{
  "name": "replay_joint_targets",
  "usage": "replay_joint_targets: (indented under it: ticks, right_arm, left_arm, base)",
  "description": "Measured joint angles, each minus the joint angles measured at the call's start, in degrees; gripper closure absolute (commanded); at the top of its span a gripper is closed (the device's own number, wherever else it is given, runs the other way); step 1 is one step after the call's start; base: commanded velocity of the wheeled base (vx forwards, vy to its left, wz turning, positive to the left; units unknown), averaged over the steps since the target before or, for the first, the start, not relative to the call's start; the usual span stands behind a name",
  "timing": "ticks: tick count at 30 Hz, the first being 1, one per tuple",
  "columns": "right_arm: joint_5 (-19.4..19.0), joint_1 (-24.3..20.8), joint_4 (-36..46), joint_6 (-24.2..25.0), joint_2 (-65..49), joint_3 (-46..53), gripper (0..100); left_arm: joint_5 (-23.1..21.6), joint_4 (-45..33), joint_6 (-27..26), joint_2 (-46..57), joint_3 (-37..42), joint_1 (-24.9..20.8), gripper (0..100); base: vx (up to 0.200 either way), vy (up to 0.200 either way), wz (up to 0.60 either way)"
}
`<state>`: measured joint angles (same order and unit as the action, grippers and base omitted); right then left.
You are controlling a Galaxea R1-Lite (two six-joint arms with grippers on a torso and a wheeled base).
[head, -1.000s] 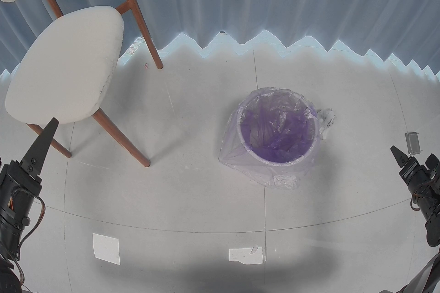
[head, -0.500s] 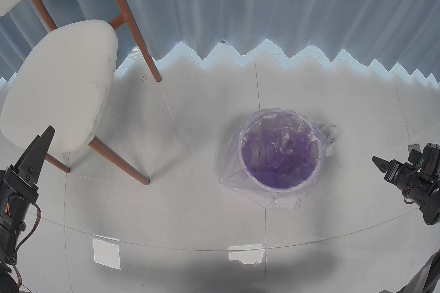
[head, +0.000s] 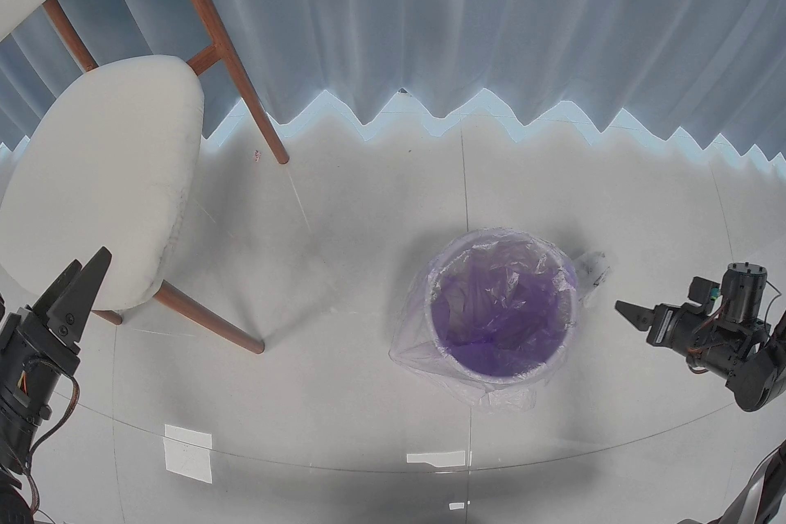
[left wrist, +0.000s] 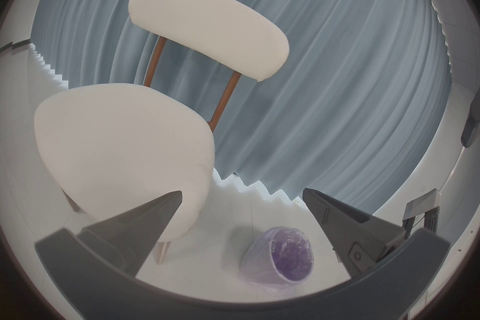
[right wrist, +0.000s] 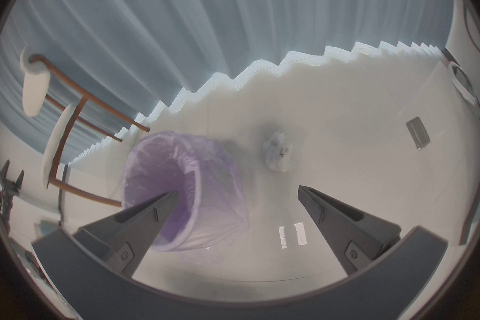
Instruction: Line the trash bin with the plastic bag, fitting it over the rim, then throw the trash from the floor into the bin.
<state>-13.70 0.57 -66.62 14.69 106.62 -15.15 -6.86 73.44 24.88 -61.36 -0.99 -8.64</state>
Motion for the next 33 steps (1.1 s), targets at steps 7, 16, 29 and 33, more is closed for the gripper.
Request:
replay_joint_targets:
  ticks: [7, 16, 29, 33]
  right_arm:
    - [4.57, -8.53, 1.05, 6.44, 2.45, 1.23, 0]
    - [15.86, -21.13, 0.55, 25.03, 7.98, -1.44, 0]
    - [21.66, -30.12, 0.72, 30.31, 19.76, -13.01, 0]
    - [21.99, -30.34, 3.51, 30.96, 21.88, -16.18, 0]
  left_arm:
    - [-0.09, 0.07, -1.84, -0.63, -0.02, 0.16, 0]
    - [0.09, -0.13, -2.08, -1.13, -0.02, 0.21, 0]
    - [0.38, -0.52, -2.04, -1.38, -0.02, 0.33, 0]
    - [0.44, -0.52, -1.95, -1.38, -0.02, 0.41, 0]
  base:
    - [0.0, 0.0, 0.0]
    - [0.0, 0.0, 0.0]
    - [0.0, 0.0, 0.0]
    - [0.0, 0.0, 0.0]
